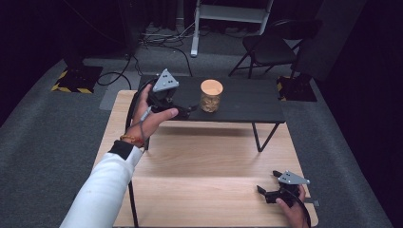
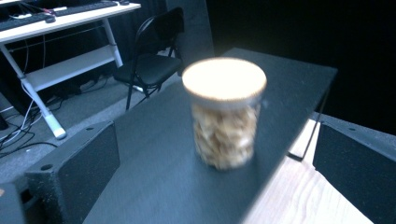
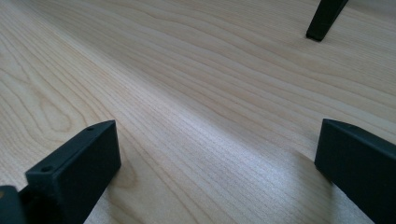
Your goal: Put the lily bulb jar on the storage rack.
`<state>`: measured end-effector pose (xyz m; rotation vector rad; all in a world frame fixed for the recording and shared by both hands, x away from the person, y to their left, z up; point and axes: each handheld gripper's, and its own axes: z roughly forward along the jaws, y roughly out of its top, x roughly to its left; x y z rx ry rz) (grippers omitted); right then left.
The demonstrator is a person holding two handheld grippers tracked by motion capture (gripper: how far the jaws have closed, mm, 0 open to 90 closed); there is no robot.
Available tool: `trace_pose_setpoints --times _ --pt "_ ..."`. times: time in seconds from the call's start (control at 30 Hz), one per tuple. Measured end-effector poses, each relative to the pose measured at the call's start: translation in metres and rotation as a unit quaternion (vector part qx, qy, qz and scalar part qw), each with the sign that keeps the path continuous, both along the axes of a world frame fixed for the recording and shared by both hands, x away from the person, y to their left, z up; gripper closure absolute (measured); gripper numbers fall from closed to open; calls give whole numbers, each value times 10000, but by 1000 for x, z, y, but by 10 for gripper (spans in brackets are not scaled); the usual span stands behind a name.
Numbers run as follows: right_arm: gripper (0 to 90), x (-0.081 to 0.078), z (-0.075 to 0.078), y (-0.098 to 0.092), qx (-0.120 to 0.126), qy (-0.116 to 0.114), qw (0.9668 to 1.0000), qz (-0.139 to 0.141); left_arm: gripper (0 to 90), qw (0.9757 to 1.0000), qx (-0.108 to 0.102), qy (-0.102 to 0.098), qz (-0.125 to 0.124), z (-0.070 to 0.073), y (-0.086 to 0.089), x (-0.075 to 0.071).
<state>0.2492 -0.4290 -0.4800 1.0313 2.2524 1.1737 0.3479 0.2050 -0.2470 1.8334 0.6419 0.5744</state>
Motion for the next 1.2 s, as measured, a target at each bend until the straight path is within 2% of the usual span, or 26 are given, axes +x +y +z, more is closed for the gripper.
trace_pose_setpoints --times 0.07,0.17,0.2,0.3,0.33,0.37,0.4,0.43,0.47,0.57,0.63,0.7,0.73,0.77,0.8,0.83,0.87,0.97,1.03,1.07,1.2 --pt "0 0 0 0 0 1 10000 0 4 10000 19 -77 2 -8 5 -9" --pt "0 0 0 0 0 1 10000 0 5 10000 22 -90 37 -14 8 -18" --pt "0 0 0 0 -1 1 10000 0 4 9999 -111 -116 42 -23 14 -25" --pt "0 0 0 0 0 4 10000 0 4 9997 -198 -148 22 -31 20 -32" --pt "0 0 0 0 -1 3 10000 0 4 9998 -149 -150 54 -37 22 -38" --pt "0 0 0 0 -1 3 10000 0 4 9998 -149 -150 54 -37 22 -38" --pt "0 0 0 0 0 5 10000 0 5 9998 -171 -116 79 -45 25 -43" --pt "0 0 0 0 0 5 10000 0 4 9998 -171 -116 79 -45 25 -43" --pt "0 0 0 0 1 4 10000 0 4 9998 -73 -161 104 -53 26 -49" --pt "0 0 0 0 1 5 10000 -1 4 9998 -76 -131 111 -69 28 -57" --pt "0 0 0 0 0 5 10000 -1 4 9998 -34 -137 133 -75 28 -60" --pt "0 0 0 0 0 4 10000 0 4 9998 38 -154 151 -86 28 -66" --pt "0 0 0 0 0 3 10000 0 4 9997 63 -128 198 -98 28 -71" --pt "0 0 0 0 1 4 10000 1 4 9997 64 -100 201 -104 28 -73" --pt "0 0 0 0 1 4 10000 1 5 9997 64 -100 201 -104 28 -73" --pt "0 0 0 0 1 4 10000 -1 5 9997 39 -59 219 -116 29 -77" --pt "0 0 0 0 0 4 10000 1 5 9997 39 -59 219 -116 29 -77" --pt "0 0 0 0 0 3 10000 1 4 9996 105 -65 265 -130 30 -83" --pt "0 0 0 0 0 3 10000 1 4 9995 112 58 285 -142 31 -86" --pt "0 0 0 0 0 3 10000 1 5 9995 112 58 285 -142 31 -86" --pt "0 0 0 0 1 3 10000 1 5 9991 144 180 353 -163 33 -92"
